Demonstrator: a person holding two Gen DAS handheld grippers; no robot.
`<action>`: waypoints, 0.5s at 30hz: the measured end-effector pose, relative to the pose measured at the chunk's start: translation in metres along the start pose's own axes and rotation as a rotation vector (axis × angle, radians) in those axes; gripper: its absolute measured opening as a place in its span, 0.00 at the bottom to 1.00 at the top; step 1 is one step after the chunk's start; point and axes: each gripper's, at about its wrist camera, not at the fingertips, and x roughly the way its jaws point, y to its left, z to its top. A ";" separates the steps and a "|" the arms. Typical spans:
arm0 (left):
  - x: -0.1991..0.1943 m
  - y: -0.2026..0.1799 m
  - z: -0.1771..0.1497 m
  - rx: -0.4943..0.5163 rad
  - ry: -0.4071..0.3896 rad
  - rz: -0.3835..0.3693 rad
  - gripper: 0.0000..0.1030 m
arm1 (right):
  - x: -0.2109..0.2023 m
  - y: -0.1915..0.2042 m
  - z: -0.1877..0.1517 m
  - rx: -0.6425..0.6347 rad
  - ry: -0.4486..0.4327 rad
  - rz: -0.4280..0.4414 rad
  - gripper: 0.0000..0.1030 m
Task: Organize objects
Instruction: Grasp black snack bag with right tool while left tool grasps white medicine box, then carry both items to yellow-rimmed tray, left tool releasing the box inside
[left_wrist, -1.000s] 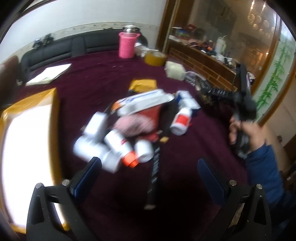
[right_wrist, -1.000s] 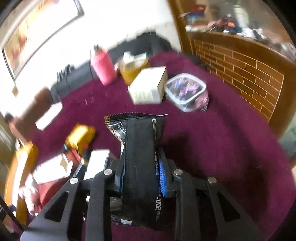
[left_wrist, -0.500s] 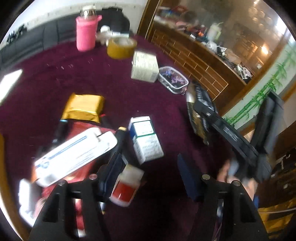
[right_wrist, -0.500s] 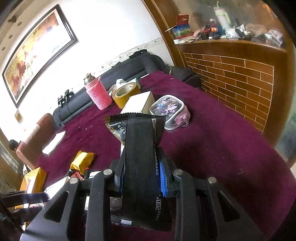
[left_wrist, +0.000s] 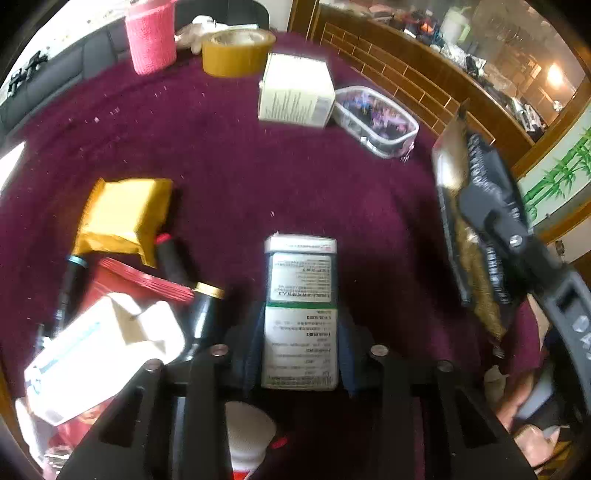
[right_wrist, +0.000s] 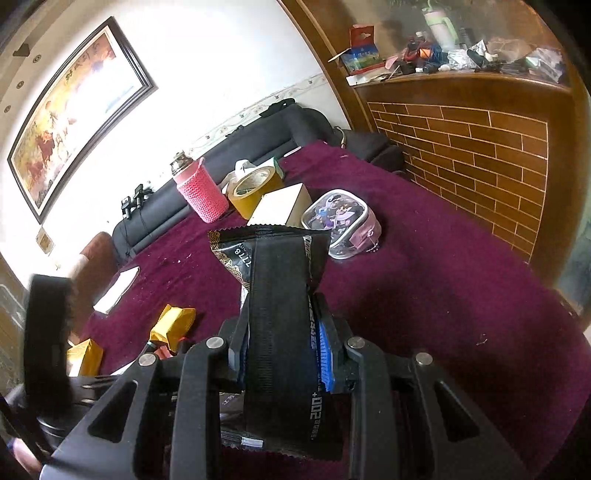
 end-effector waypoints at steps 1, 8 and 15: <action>0.001 0.000 -0.001 -0.001 -0.002 0.003 0.29 | 0.000 0.000 0.000 0.000 0.000 0.000 0.24; -0.011 0.003 -0.021 0.004 -0.065 0.005 0.28 | 0.000 0.001 0.000 -0.002 -0.004 0.004 0.24; -0.049 0.013 -0.050 -0.007 -0.150 -0.020 0.29 | 0.000 0.003 -0.001 -0.016 -0.011 0.002 0.24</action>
